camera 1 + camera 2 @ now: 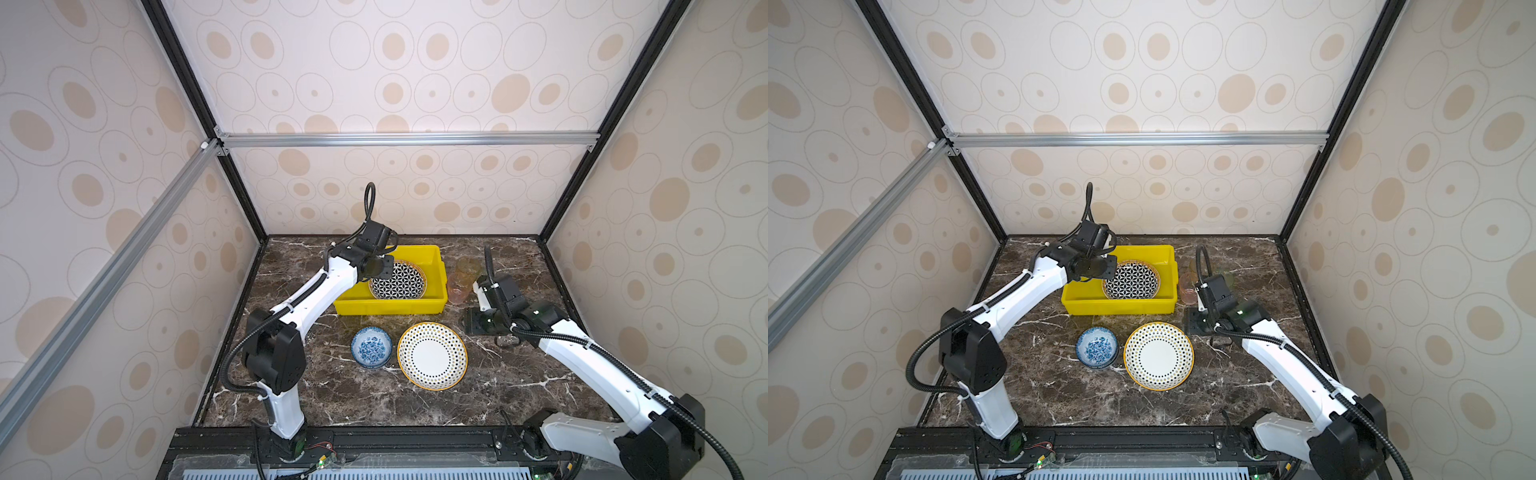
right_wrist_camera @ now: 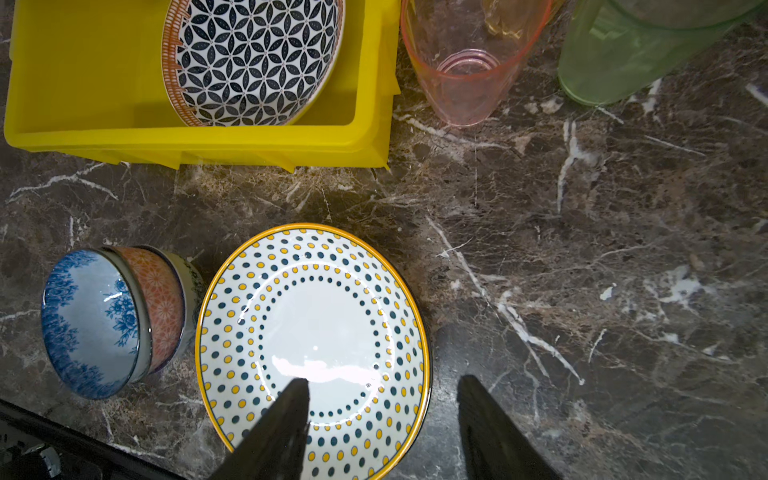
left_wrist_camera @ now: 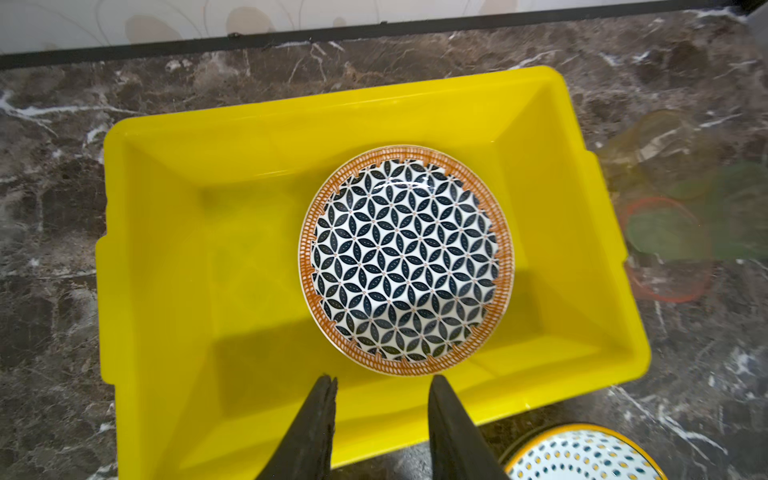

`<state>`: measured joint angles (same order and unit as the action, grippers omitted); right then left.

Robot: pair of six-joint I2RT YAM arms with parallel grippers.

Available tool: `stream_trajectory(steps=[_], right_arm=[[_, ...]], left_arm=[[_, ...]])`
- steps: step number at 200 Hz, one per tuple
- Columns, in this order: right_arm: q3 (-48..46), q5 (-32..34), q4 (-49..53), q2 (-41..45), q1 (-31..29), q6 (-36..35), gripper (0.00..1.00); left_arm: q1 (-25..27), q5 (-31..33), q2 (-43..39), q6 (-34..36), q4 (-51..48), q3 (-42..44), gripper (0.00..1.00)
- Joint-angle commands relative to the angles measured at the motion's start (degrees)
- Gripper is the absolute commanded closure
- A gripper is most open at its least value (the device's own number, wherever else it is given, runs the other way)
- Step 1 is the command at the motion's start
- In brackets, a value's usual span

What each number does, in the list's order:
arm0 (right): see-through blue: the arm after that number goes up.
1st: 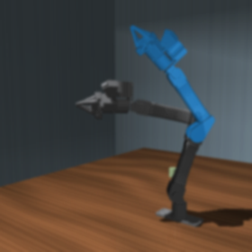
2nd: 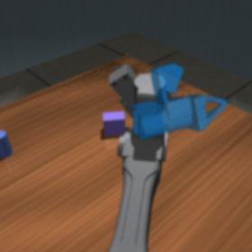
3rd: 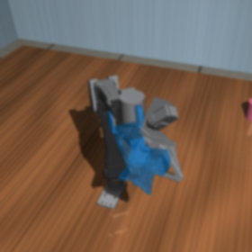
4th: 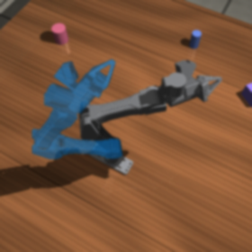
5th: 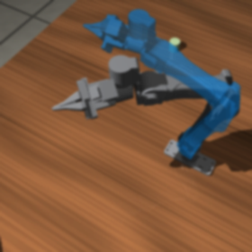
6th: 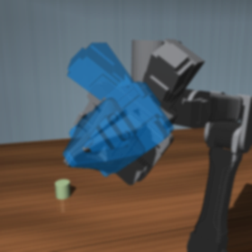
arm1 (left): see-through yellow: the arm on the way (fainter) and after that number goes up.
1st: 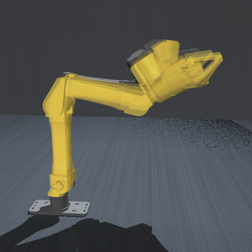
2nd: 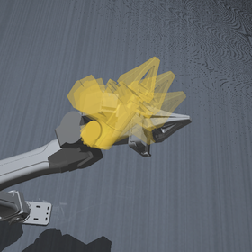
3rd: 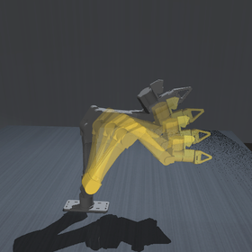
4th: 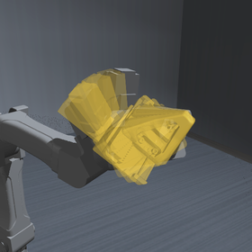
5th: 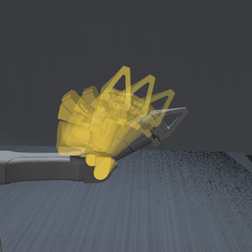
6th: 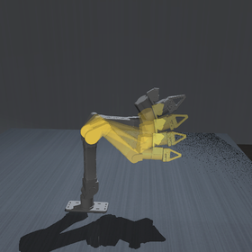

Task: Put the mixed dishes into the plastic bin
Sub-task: 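Lift the left gripper from the bin while the right gripper reaches the dotted plate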

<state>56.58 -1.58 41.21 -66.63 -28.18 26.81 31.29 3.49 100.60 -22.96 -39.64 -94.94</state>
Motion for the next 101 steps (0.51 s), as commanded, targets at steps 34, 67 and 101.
stream_trajectory(steps=[34,67,101], right_arm=[[-4.9,-1.5,-0.5,5.0,-0.4,2.9,0.41],[-6.3,-1.7,-0.5,6.1,-0.4,3.1,0.41],[-7.6,-2.1,0.1,6.6,-0.4,3.5,0.41]], left_arm=[[5.4,1.9,-8.5,-3.0,-2.5,6.0,0.66],[8.4,2.0,-13.1,-4.8,-1.9,10.3,0.66],[11.1,1.9,-14.7,-5.3,-2.9,12.1,0.66]])
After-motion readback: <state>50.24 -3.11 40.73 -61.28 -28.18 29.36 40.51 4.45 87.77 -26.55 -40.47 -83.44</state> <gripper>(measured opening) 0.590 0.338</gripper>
